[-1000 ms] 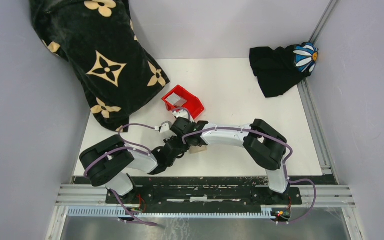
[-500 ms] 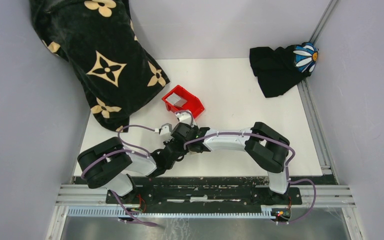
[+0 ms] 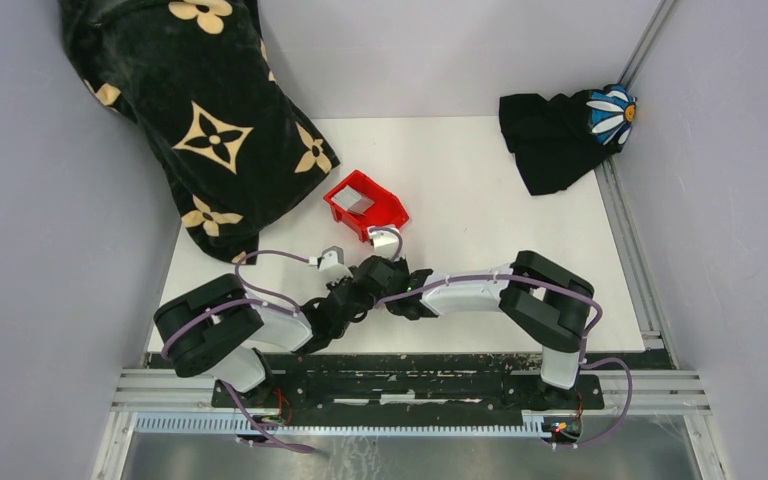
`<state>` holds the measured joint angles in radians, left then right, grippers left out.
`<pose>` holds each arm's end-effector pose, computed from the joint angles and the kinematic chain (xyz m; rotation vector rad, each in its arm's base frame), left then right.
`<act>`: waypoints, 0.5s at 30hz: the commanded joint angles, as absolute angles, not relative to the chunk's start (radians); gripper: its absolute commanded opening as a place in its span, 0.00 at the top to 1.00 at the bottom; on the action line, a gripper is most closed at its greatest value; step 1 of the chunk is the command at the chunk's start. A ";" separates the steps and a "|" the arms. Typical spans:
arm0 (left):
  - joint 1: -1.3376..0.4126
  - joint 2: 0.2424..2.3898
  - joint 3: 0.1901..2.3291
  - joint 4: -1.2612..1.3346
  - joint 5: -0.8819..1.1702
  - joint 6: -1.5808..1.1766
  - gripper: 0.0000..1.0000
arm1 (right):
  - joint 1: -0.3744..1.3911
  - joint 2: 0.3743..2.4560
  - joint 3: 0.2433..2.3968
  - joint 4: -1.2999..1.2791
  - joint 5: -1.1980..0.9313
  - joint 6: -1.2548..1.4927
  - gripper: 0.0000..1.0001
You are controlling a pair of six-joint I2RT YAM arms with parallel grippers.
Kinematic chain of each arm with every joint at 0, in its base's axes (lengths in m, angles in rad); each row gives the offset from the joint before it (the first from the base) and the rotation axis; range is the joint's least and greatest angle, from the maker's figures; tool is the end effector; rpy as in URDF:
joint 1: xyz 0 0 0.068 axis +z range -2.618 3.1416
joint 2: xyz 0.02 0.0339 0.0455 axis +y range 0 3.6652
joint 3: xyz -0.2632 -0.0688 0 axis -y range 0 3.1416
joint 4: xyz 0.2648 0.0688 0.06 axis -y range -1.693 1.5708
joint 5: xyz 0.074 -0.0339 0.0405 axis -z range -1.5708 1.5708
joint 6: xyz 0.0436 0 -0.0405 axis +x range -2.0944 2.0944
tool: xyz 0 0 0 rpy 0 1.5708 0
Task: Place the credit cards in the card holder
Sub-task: Close the card holder at the center of the board.
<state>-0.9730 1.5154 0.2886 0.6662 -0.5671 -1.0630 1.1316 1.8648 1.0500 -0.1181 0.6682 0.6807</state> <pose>0.1573 -0.1894 0.0883 -0.4274 2.0581 -0.6591 0.1886 0.3379 0.1270 -0.2505 2.2412 0.1027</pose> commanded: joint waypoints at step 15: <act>-0.985 1.528 0.273 0.619 -0.553 -1.141 0.69 | 1.220 1.963 0.847 -0.151 0.540 0.828 0.89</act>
